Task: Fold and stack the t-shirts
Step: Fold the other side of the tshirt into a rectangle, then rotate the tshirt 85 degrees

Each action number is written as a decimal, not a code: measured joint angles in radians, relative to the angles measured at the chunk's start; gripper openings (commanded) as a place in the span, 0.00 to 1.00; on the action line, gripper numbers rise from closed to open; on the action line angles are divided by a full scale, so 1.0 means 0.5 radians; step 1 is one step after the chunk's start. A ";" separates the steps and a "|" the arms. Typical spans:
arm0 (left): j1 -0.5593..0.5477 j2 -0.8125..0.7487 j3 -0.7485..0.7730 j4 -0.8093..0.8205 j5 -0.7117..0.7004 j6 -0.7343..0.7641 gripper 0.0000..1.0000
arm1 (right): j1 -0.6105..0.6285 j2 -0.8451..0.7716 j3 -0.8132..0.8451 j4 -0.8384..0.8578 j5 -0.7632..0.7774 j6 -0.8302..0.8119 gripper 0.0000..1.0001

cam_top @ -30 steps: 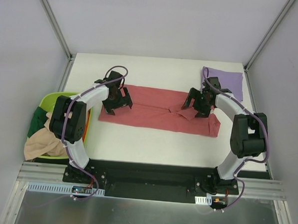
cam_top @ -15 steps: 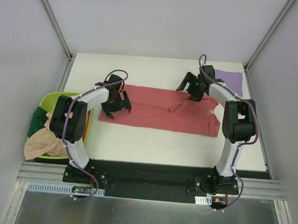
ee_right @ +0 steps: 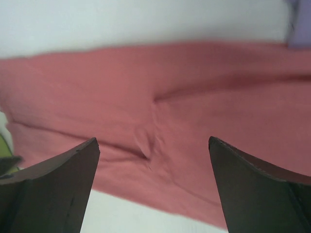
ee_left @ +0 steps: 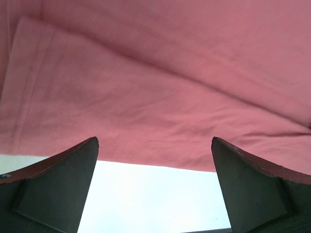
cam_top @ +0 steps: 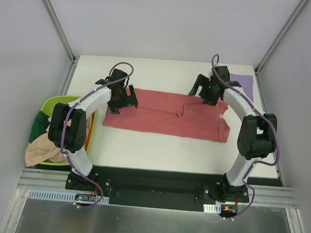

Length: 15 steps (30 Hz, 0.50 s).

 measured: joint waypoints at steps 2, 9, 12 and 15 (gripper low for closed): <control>0.000 0.041 0.156 -0.021 0.005 0.035 0.99 | -0.002 -0.140 -0.186 -0.086 0.028 -0.014 0.96; 0.000 0.569 0.826 0.085 0.109 0.127 0.99 | -0.010 -0.252 -0.513 -0.266 0.070 -0.011 0.96; 0.000 0.742 0.867 0.095 0.124 0.134 0.99 | -0.015 -0.214 -0.516 -0.280 0.076 -0.010 0.96; 0.000 0.813 0.815 0.075 0.122 0.137 0.99 | -0.018 -0.169 -0.514 -0.279 0.073 -0.010 0.96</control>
